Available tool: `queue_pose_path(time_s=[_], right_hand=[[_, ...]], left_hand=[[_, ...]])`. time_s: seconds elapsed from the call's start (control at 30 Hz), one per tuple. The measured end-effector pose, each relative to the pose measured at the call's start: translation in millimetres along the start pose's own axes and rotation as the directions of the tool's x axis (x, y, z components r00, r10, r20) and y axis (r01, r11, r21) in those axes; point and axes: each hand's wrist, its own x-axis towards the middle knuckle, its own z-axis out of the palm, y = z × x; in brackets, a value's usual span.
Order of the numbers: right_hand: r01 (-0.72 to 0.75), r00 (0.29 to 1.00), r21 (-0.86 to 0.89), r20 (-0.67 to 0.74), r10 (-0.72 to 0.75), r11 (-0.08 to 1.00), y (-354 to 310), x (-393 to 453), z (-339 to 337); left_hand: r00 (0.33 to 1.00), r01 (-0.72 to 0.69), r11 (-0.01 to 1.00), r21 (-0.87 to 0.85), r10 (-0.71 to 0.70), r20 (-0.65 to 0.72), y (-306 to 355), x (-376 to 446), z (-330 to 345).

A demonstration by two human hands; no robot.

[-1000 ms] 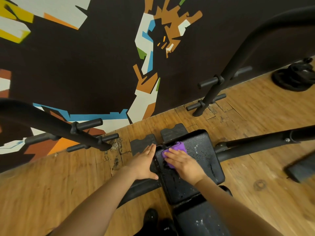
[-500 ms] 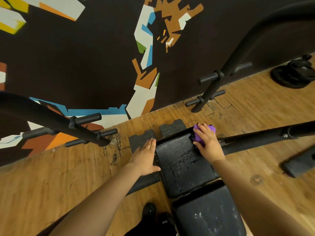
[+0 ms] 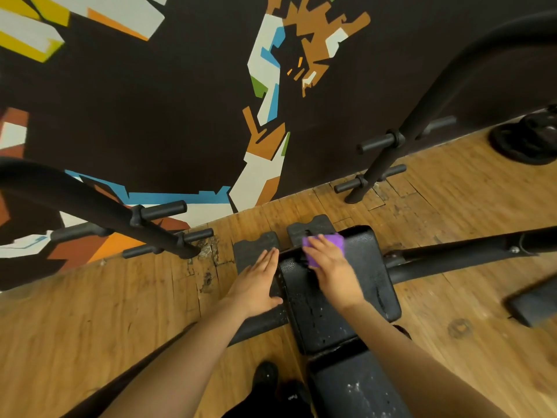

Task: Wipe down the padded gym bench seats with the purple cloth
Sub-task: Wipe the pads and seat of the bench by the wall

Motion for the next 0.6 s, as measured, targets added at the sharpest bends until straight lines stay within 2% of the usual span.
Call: queue_pose_path(time_s=[0.07,0.13,0.33,0.43,0.6], right_hand=[[0.209,0.971,-0.029,0.126,-0.204,0.977,-17,15,17],[0.299,0.943,-0.054,0.172,-0.286,0.953,-23,20,30],[0.395,0.909,-0.079,0.174,-0.378,0.915,-10,-16,39],[0.464,0.87,-0.09,0.232,-0.435,0.881,3,-31,33],[0.498,0.819,-0.065,0.362,-0.445,0.865,19,-29,9]], left_hand=[[0.998,0.044,0.999,-0.019,-0.045,-0.037,-1,-5,5],[0.994,0.096,0.995,-0.017,-0.097,-0.051,-2,-8,8],[0.994,0.104,0.995,0.007,-0.104,-0.029,-4,-10,8],[0.998,0.067,0.998,0.023,-0.066,-0.017,1,-10,6],[0.999,0.036,0.993,0.111,-0.036,-0.007,6,-7,7]])
